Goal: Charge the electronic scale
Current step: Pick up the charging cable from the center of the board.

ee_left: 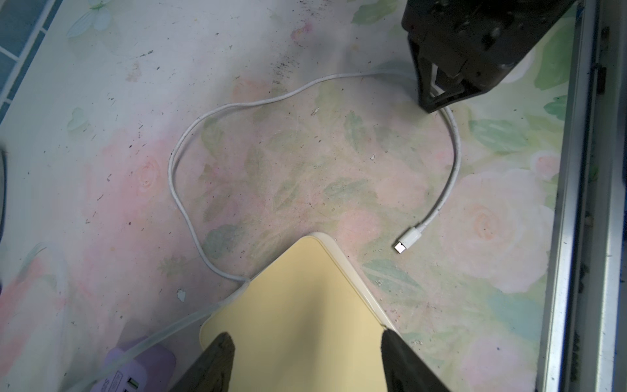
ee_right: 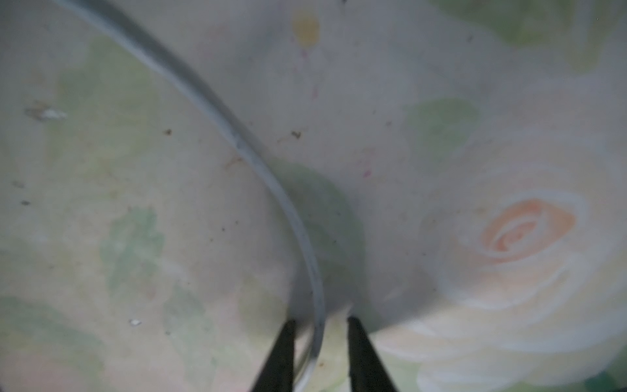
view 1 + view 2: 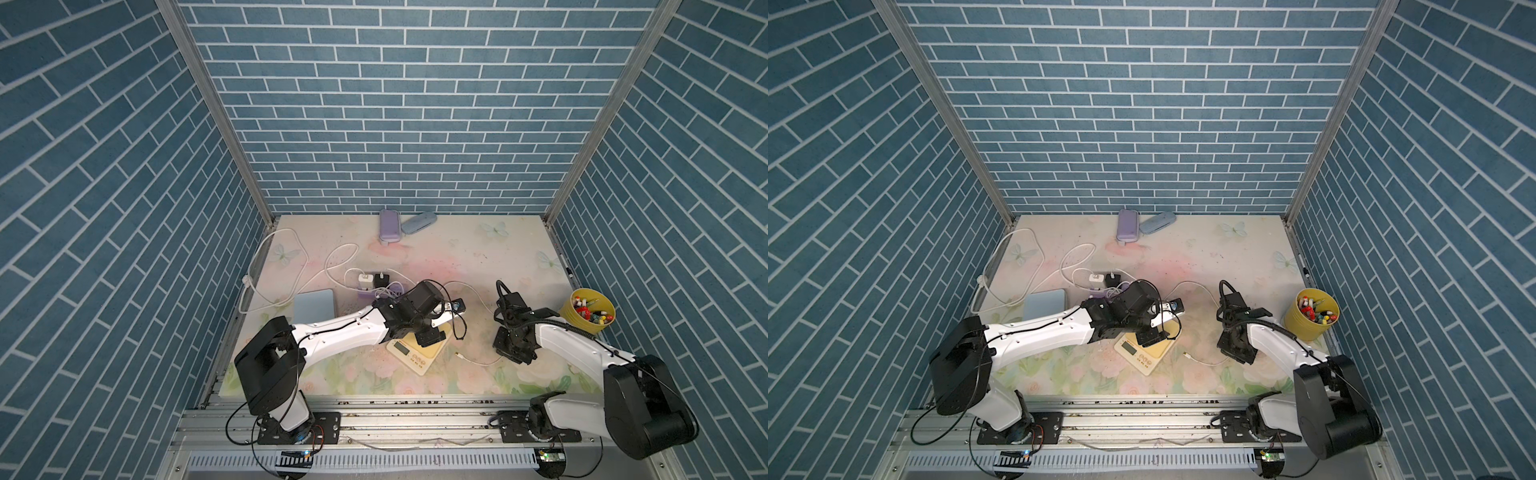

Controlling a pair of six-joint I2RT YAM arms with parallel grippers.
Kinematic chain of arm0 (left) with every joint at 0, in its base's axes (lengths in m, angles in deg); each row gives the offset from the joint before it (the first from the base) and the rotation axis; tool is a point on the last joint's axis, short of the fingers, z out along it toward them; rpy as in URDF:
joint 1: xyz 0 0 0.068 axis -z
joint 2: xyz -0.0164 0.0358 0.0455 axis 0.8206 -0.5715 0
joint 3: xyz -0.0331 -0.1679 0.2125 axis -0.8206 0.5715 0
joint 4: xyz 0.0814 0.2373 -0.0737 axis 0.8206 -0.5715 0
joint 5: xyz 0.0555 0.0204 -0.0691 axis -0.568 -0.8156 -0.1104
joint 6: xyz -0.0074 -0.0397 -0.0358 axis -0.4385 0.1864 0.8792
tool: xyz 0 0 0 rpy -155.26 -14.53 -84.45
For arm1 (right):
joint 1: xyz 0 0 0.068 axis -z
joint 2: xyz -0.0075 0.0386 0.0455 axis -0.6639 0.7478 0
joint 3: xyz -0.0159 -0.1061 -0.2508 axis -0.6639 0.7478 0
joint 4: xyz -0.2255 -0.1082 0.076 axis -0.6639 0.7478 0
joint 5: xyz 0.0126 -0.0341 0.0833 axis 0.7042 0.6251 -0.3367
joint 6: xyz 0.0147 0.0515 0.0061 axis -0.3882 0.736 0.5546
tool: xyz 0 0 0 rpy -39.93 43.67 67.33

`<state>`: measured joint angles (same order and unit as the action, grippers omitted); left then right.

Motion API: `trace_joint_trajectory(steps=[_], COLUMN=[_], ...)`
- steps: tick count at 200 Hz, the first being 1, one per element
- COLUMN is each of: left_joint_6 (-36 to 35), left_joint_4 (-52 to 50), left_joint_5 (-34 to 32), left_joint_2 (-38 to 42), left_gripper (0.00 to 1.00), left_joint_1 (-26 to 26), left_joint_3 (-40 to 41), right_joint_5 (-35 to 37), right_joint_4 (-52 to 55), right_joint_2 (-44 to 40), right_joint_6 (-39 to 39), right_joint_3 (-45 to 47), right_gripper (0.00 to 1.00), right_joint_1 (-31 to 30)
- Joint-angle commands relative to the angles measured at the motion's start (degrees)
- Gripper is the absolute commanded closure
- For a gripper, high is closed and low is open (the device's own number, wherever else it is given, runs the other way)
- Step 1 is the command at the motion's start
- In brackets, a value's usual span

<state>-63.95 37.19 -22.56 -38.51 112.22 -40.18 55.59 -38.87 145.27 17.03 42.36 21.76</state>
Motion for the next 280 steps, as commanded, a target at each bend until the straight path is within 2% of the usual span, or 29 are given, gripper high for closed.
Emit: trace_joint_trajectory(steps=[1, 29, 86, 129, 175, 202, 235, 280], left_joint_6=[-0.2, -2.2, -5.9, -1.3, 5.9, 7.0, 6.4, 6.2], left_joint_4=[0.6, 5.7, 12.6, 13.1, 12.1, 12.6, 10.5, 8.3], left_joint_5=[-2.2, -3.8, 0.3, 4.0, 15.3, 21.3, 26.5, 27.5], left_joint_2=[2.6, 7.4, 13.8, 9.1, 4.7, 3.7, 1.8, -0.1], left_gripper=[0.29, 0.28, 0.27, 0.27, 0.34, 0.43, 0.46, 0.52], left_joint_1=[0.2, 0.1, 0.1, -1.1, -5.5, -7.1, -7.7, -7.7], left_joint_3=[1.8, 5.5, 9.2, 7.3, 5.0, 4.7, 3.0, 1.8], right_joint_5=[-0.3, 0.8, -1.0, -9.4, -13.1, -14.6, -15.8, -15.1], right_joint_4=[-1.6, 1.4, 6.7, 2.7, -0.6, -1.8, -3.4, -4.2], right_joint_2=[1.2, -4.0, -11.4, -12.2, -13.6, -13.6, -13.3, -13.0], right_joint_6=[1.1, -1.6, -6.7, -9.4, -12.0, -12.5, -12.7, -12.6], right_joint_3=[-0.5, -5.1, -15.9, -18.9, -19.7, -19.8, -19.5, -19.6], right_gripper=[0.98, 1.00, 1.00, 1.00, 1.00, 1.00, 1.00, 1.00], right_joint_1=[0.0, 0.0, 0.0, 0.0, 0.0, 0.0, 0.0, 0.0])
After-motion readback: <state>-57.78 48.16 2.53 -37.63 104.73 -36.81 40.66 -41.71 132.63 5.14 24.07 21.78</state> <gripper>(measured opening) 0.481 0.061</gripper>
